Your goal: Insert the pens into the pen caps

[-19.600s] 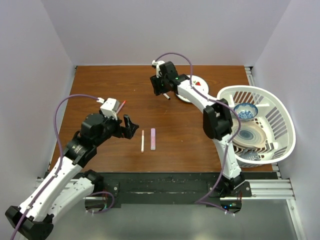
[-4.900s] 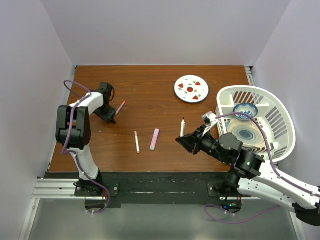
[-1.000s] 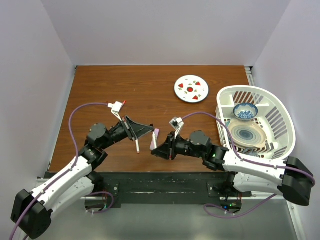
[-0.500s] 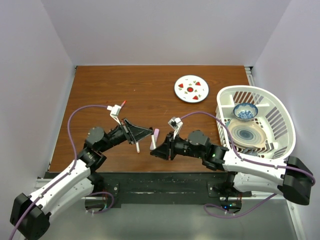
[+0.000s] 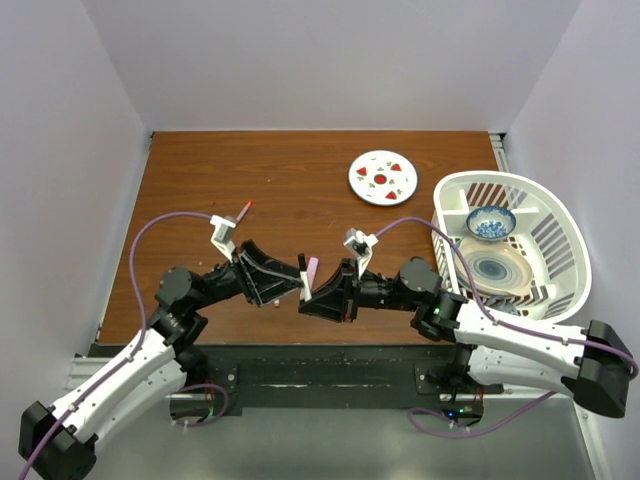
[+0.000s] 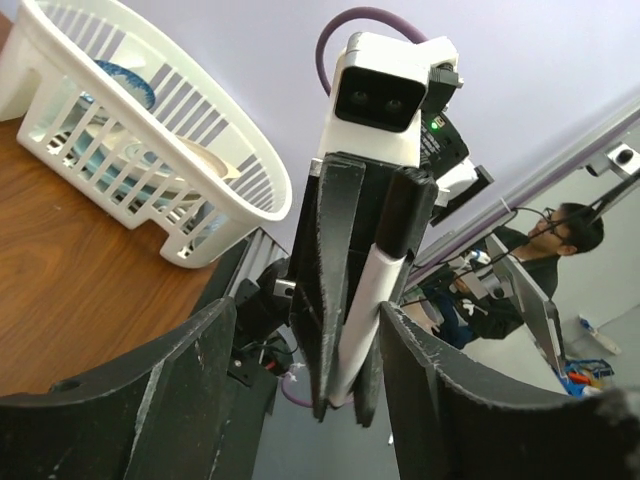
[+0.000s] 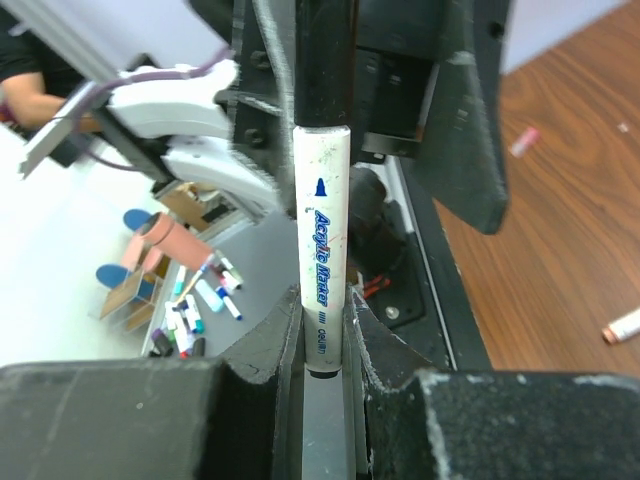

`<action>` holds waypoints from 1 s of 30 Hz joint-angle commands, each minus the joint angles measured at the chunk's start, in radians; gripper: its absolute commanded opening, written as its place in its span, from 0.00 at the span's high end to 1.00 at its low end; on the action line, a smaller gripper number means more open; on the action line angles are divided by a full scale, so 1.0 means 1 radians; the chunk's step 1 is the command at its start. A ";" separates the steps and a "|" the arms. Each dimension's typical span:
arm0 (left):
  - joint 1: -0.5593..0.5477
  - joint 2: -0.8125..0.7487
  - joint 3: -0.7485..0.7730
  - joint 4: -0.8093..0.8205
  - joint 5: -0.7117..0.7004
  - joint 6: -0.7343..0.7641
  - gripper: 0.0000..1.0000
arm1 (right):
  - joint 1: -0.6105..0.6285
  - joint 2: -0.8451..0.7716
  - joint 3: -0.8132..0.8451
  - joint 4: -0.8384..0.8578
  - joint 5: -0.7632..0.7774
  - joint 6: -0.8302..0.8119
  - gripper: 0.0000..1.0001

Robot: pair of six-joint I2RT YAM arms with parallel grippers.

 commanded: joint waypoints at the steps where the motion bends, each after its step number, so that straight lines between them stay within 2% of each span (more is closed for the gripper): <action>1: -0.002 -0.014 0.052 0.086 0.061 0.014 0.35 | -0.001 -0.060 0.018 0.080 -0.074 -0.025 1.00; 12: -0.001 0.043 0.204 0.169 0.139 0.080 0.32 | -0.001 -0.069 0.009 0.080 -0.137 0.015 1.00; 16: -0.001 0.093 0.262 0.095 0.119 0.135 0.31 | -0.001 -0.066 0.006 0.090 -0.149 0.026 1.00; 23: -0.001 0.126 0.276 0.150 0.090 0.123 0.38 | 0.001 -0.069 0.009 0.087 -0.166 0.037 1.00; 30: -0.001 0.155 0.261 0.238 0.120 0.075 0.39 | -0.001 -0.051 0.014 0.082 -0.167 0.043 1.00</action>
